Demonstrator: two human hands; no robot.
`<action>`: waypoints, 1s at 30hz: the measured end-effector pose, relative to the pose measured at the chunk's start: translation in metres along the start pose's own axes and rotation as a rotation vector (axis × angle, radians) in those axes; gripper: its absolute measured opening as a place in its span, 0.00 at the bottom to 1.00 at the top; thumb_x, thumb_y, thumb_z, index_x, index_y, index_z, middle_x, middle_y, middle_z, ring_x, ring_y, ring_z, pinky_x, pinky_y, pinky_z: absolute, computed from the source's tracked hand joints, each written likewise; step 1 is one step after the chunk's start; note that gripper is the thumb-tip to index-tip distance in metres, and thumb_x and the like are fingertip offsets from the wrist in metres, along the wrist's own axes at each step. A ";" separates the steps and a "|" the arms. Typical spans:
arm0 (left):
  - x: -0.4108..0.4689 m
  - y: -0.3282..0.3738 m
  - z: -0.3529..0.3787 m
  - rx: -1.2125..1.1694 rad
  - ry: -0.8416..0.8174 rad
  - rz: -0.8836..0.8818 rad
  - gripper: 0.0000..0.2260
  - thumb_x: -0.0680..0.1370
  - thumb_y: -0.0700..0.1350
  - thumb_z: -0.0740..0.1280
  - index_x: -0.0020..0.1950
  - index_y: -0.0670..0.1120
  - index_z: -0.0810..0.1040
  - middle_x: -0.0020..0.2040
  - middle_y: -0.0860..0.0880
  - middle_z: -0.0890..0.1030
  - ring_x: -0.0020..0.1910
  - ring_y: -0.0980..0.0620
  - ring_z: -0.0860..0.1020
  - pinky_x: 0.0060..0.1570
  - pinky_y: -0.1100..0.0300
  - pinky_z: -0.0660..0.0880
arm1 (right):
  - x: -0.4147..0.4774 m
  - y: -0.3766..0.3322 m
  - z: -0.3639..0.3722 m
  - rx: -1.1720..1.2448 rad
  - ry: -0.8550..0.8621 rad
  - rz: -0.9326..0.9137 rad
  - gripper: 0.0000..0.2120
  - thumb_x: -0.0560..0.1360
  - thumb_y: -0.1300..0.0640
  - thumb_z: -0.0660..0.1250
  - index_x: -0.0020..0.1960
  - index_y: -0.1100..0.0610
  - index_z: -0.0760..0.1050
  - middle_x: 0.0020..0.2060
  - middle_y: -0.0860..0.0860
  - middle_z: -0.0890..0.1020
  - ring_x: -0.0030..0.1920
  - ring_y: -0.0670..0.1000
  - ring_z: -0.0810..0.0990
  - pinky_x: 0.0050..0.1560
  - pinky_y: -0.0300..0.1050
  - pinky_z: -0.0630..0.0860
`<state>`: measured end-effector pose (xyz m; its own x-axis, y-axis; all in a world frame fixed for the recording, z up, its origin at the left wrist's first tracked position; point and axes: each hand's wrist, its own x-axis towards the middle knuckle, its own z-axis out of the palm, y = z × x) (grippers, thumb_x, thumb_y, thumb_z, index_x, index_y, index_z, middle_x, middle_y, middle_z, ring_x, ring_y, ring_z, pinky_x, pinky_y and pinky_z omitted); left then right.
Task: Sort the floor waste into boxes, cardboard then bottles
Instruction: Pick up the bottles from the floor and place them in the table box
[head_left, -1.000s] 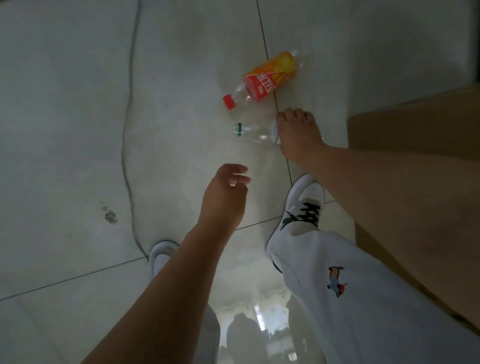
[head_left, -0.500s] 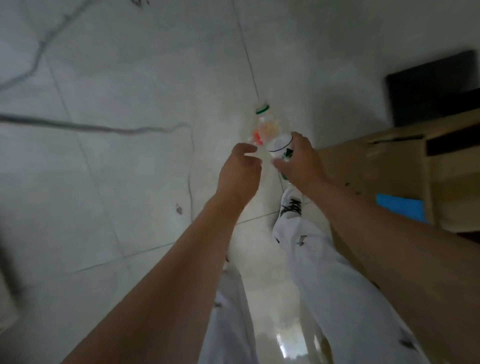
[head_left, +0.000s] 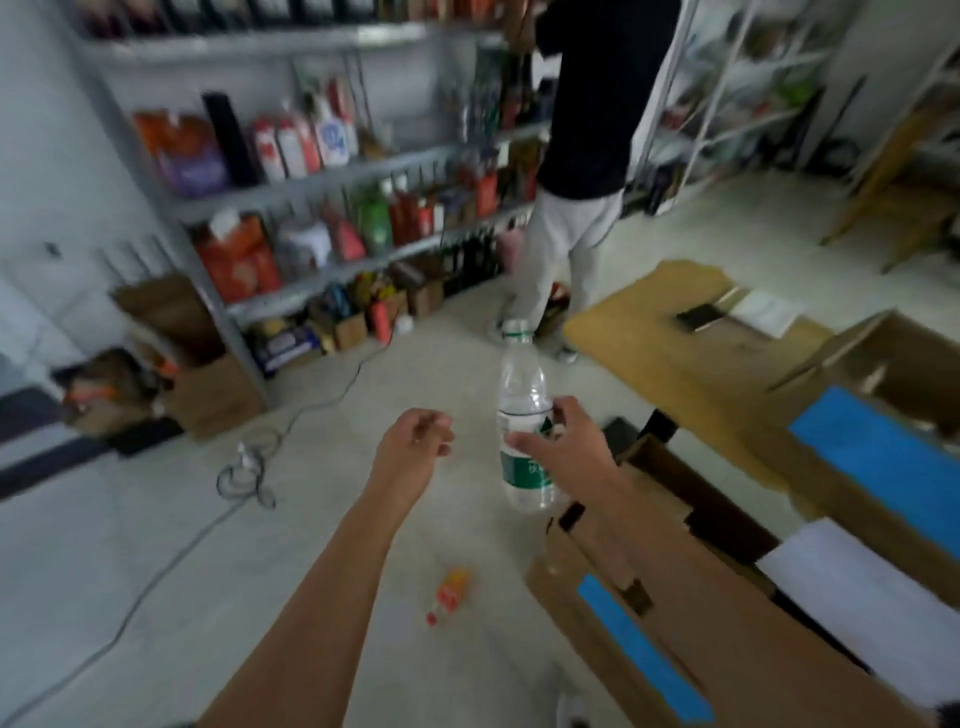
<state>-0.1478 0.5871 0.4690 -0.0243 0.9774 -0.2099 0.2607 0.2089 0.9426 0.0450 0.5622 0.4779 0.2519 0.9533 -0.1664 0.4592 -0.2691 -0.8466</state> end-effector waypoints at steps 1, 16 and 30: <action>-0.001 0.021 0.001 0.018 -0.010 0.027 0.07 0.81 0.44 0.64 0.53 0.42 0.77 0.47 0.44 0.83 0.38 0.54 0.80 0.30 0.75 0.70 | -0.007 -0.007 -0.021 0.012 0.031 -0.004 0.28 0.68 0.46 0.77 0.62 0.53 0.71 0.54 0.49 0.79 0.52 0.51 0.79 0.54 0.48 0.77; -0.035 0.147 0.257 0.178 -0.390 0.230 0.08 0.82 0.46 0.62 0.60 0.47 0.74 0.53 0.49 0.81 0.46 0.55 0.80 0.37 0.64 0.70 | -0.035 0.069 -0.308 0.175 0.395 -0.008 0.26 0.70 0.50 0.76 0.64 0.56 0.71 0.53 0.48 0.78 0.53 0.50 0.78 0.50 0.47 0.75; -0.054 0.146 0.548 0.455 -0.690 0.213 0.16 0.82 0.47 0.62 0.70 0.50 0.70 0.60 0.50 0.75 0.56 0.53 0.77 0.43 0.66 0.78 | 0.011 0.257 -0.540 -0.012 0.555 0.147 0.26 0.74 0.51 0.72 0.70 0.49 0.67 0.56 0.45 0.78 0.52 0.49 0.78 0.48 0.46 0.76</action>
<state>0.4201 0.5471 0.4754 0.6242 0.7253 -0.2904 0.5589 -0.1548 0.8147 0.6258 0.4297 0.5314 0.7217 0.6921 0.0110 0.3944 -0.3981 -0.8282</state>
